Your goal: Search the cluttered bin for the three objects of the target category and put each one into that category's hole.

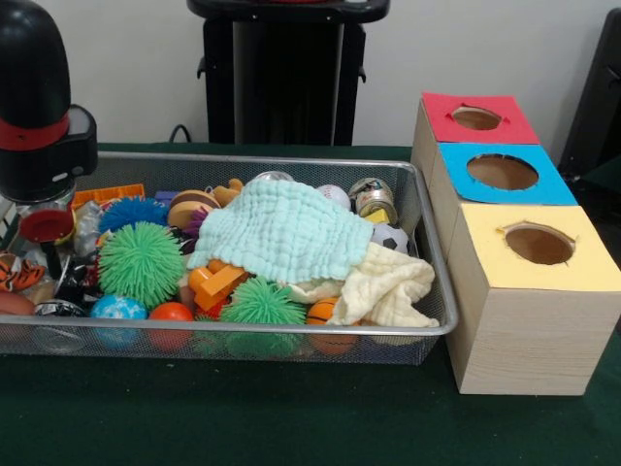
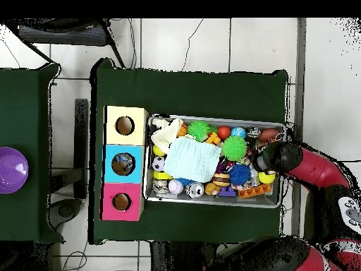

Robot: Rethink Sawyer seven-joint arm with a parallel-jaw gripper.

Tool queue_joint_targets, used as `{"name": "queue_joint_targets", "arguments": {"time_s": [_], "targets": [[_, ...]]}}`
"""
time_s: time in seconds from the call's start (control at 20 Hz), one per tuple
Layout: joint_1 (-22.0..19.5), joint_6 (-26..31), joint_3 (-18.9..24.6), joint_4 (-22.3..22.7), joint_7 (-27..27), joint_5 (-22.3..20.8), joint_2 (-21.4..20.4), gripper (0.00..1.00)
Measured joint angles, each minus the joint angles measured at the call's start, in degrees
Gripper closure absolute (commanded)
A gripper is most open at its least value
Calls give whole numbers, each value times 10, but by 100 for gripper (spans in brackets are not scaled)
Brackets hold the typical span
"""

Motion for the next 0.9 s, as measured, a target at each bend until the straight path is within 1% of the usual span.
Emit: {"name": "queue_joint_targets", "arguments": {"time_s": [0.45,0.65,0.9], "targets": [[0,-5,-7,-1,0,0,2,0],[0,-29,-8,0,0,0,8,0],[-1,-35,-8,4,0,0,7,0]]}}
